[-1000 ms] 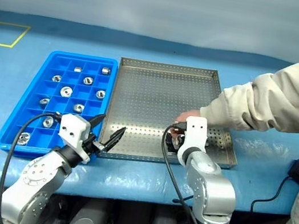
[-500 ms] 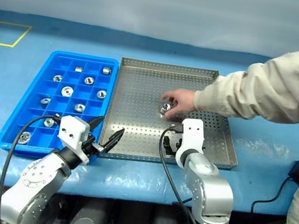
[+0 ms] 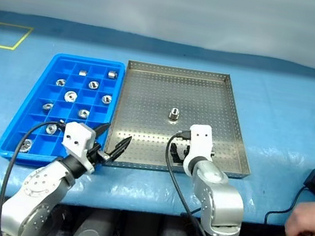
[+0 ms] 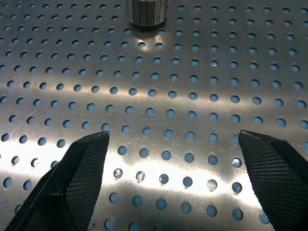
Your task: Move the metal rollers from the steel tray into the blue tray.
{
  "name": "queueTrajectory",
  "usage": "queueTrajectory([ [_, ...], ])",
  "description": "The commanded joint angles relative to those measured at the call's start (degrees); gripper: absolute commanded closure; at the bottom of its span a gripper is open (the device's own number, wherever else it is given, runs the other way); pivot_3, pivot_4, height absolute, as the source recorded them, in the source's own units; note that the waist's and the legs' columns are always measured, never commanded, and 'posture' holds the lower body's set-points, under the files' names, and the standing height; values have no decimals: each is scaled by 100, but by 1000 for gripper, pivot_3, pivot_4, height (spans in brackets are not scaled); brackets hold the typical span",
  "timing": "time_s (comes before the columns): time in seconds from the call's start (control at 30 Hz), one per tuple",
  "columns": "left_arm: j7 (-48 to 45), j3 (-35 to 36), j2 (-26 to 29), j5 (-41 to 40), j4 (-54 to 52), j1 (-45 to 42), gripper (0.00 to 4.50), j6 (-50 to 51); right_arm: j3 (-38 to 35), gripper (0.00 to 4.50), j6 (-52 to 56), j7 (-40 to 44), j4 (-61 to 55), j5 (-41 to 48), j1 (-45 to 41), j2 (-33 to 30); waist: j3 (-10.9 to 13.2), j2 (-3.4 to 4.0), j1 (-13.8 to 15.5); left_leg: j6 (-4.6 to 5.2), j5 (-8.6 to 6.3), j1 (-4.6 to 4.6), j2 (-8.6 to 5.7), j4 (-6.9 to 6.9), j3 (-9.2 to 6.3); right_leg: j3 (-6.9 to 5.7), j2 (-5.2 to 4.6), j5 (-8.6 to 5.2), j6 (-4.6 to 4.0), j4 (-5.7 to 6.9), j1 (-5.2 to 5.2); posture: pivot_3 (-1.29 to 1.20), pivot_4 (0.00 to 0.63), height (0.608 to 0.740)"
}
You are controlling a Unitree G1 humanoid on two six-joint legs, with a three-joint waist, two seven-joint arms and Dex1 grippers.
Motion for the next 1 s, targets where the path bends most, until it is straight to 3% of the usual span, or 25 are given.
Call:
queueTrajectory([
  [0.03, -5, -85, -16, -26, -148, -55, 405, -45, 16, 14, -220, -41, -66, -9, -61, -21, 0, 0, 0, 0, 0, 0, -1, 0, 0, 0, 0, 0, 0, 0, 0, 122, 150, 740],
  [0.2, 1, -117, -16, -35, -111, -115, 405, -23, 90, 14, -953, -117, 456, -207, -460, -134, 0, 0, -17, 1, 1, 3, -1, 1, 6, 5, 1, 2, 3, 0, 0, 113, 150, 740],
  [0.53, 65, -138, 0, 31, -91, -225, 405, 57, 63, 14, -3273, -344, 3073, -487, -1836, 129, 0, -1, -17, 5, 2, 17, -11, -3, 23, 18, 7, 24, 32, 3, 7, 145, 150, 740],
  [0.97, 227, -90, -14, 41, -216, -110, 405, 98, -3, 14, -4823, -147, 5761, -493, -2666, 304, 0, -1, 29, 10, -1, 18, -6, -3, 29, 23, 2, 43, 15, 1, 8, 194, 150, 740],
  [1.0, 238, -91, -13, 42, -219, -108, 405, 95, -19, 188, -4907, -158, 5927, -499, -2695, 296, 0, 0, 38, 10, -1, 18, -6, -2, 29, 23, 2, 44, 15, 0, 8, 196, 150, 740],
])
